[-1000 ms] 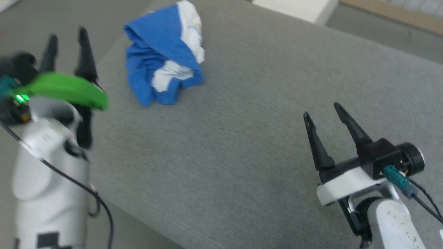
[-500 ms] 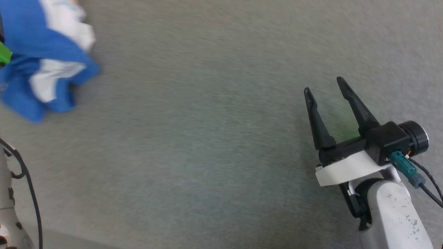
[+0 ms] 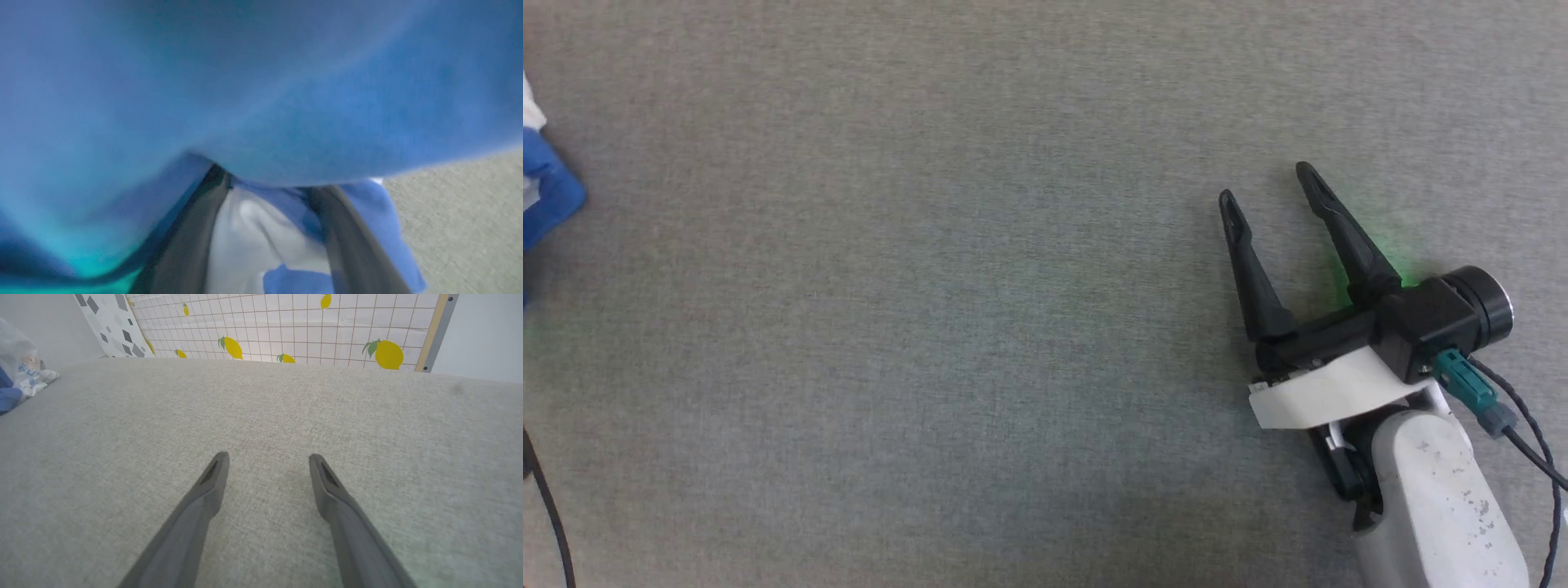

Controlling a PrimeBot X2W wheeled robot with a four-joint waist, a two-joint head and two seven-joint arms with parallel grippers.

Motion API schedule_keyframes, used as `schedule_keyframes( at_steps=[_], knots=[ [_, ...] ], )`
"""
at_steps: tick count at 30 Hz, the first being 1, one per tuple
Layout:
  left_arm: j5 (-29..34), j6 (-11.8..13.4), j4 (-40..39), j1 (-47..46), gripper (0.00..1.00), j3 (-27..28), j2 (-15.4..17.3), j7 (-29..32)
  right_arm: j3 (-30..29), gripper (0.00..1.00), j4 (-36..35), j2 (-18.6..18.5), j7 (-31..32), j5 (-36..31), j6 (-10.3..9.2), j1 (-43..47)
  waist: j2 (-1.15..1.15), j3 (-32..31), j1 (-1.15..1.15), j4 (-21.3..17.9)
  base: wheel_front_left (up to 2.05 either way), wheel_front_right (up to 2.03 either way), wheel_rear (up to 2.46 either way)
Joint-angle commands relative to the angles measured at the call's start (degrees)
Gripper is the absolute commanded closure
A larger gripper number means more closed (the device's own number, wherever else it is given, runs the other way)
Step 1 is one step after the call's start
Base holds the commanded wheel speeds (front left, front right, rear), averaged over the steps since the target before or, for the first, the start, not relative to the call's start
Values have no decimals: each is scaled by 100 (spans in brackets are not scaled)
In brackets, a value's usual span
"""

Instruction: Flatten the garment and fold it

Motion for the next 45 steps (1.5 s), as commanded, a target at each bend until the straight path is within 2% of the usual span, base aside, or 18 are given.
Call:
schedule_keyframes(
  at_steps=[1,6,11,15,18,21,25,30,35,40,45],
  knots=[
    [27,-108,117,351,100,-182,-256,-43,-46,0,176,-51,-27,54,-10,31,0,-212,-1,9,0,0,0],
    [654,-127,-238,330,100,-196,15,-1507,-63,0,364,-50,-121,154,-10,129,0,-853,-1,79,0,0,0],
    [1273,-299,-306,41,100,-477,238,-2913,-137,0,596,-50,-241,366,-10,363,0,-1638,-1,86,0,0,0],
    [1595,-558,-291,-333,100,-882,288,-3537,-244,0,749,-49,-313,525,-10,636,0,-2252,-1,16,0,0,0],
    [1743,-759,-322,-666,100,-1215,202,-3846,-372,0,808,-49,-351,603,-10,847,0,-2648,-1,-88,0,0,0],
    [1768,-956,-353,-953,100,-1494,30,-4025,-486,0,813,-49,-359,636,-10,1002,0,-2916,-1,-212,0,0,0],
    [1775,-1172,-384,-1182,100,-1924,-372,-4201,-560,0,795,-49,-329,650,-10,1174,0,-3257,-1,-438,0,0,0],
    [1613,-1376,-501,-1117,100,-2438,-1059,-4316,-573,0,697,-49,-222,630,-10,1357,0,-3534,-1,-780,0,0,0],
    [1350,-1469,-646,-677,100,-2906,-1747,-4272,-558,0,576,-49,-108,631,-10,1525,0,-3623,-1,-1049,0,0,0],
    [1143,-1526,-425,76,100,-3497,-2220,-3914,-482,0,473,-49,6,656,-10,1638,0,-3568,-1,-1254,0,0,0],
    [833,-1565,338,874,100,-4110,-2425,-3177,-380,0,423,-49,101,670,-10,1643,0,-3493,-1,-1427,0,0,0]
  ],
)
